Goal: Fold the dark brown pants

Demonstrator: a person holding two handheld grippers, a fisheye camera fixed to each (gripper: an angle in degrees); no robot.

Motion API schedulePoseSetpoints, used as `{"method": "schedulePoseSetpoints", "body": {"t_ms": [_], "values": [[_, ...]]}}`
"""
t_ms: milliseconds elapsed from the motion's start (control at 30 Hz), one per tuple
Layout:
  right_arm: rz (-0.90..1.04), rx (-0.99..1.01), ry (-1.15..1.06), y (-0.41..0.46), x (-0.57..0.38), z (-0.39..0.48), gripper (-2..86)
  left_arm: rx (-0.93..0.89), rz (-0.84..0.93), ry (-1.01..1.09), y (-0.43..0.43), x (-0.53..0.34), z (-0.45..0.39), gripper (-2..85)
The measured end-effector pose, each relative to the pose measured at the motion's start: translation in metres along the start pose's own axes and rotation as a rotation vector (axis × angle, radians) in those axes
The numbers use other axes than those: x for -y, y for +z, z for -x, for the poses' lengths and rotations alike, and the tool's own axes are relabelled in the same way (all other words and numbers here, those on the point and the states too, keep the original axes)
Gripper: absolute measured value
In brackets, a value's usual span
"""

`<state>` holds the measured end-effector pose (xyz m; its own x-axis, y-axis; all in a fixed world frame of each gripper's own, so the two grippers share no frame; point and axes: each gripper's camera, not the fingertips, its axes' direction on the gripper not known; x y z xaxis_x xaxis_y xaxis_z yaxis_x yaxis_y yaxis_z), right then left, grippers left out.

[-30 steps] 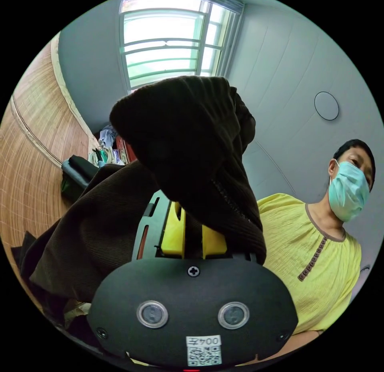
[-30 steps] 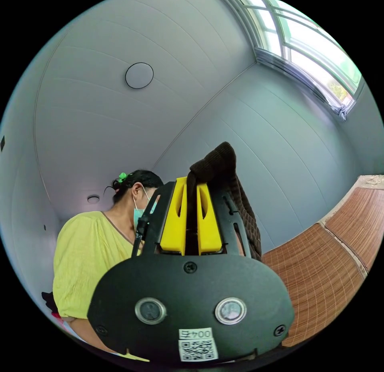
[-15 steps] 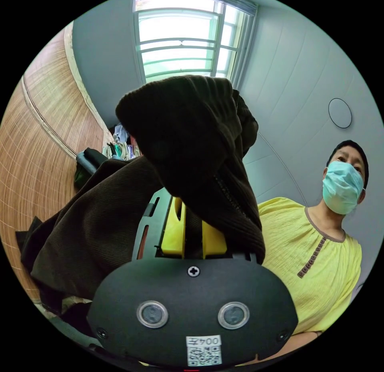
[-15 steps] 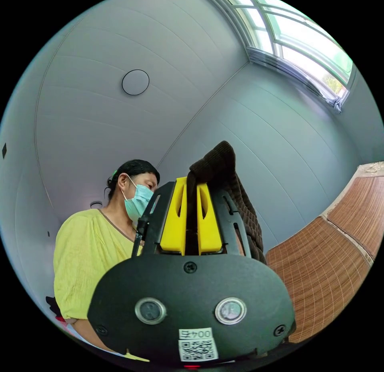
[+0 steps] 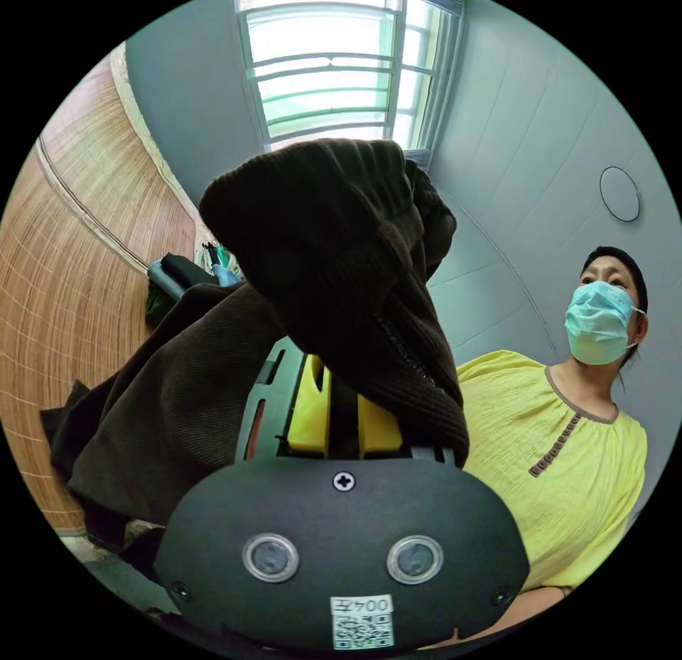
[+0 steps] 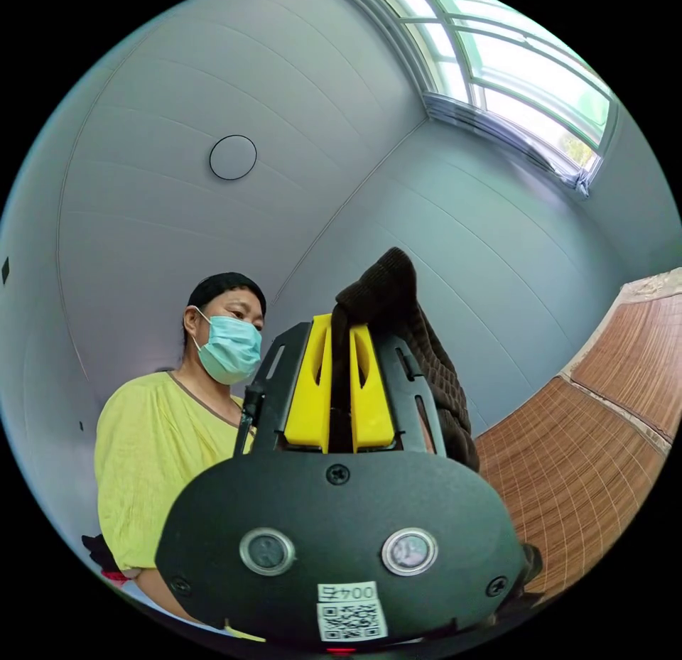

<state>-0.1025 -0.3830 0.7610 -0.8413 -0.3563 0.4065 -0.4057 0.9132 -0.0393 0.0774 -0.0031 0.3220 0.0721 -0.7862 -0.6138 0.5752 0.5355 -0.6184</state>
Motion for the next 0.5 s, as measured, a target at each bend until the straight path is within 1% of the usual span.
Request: {"method": "schedulePoseSetpoints", "body": {"t_ms": [267,400,500], "values": [[0.040,-0.081,0.001,-0.021,-0.021,0.030,4.7,0.117,0.042,0.112,-0.013,0.033,-0.001,-0.2],[0.110,-0.031,-0.010,0.000,-0.022,0.041,4.7,0.159,0.062,0.091,-0.022,0.041,0.013,0.8],[0.176,0.031,-0.044,0.027,-0.019,0.058,4.7,0.167,0.018,0.036,-0.036,0.036,0.033,3.2]]}}
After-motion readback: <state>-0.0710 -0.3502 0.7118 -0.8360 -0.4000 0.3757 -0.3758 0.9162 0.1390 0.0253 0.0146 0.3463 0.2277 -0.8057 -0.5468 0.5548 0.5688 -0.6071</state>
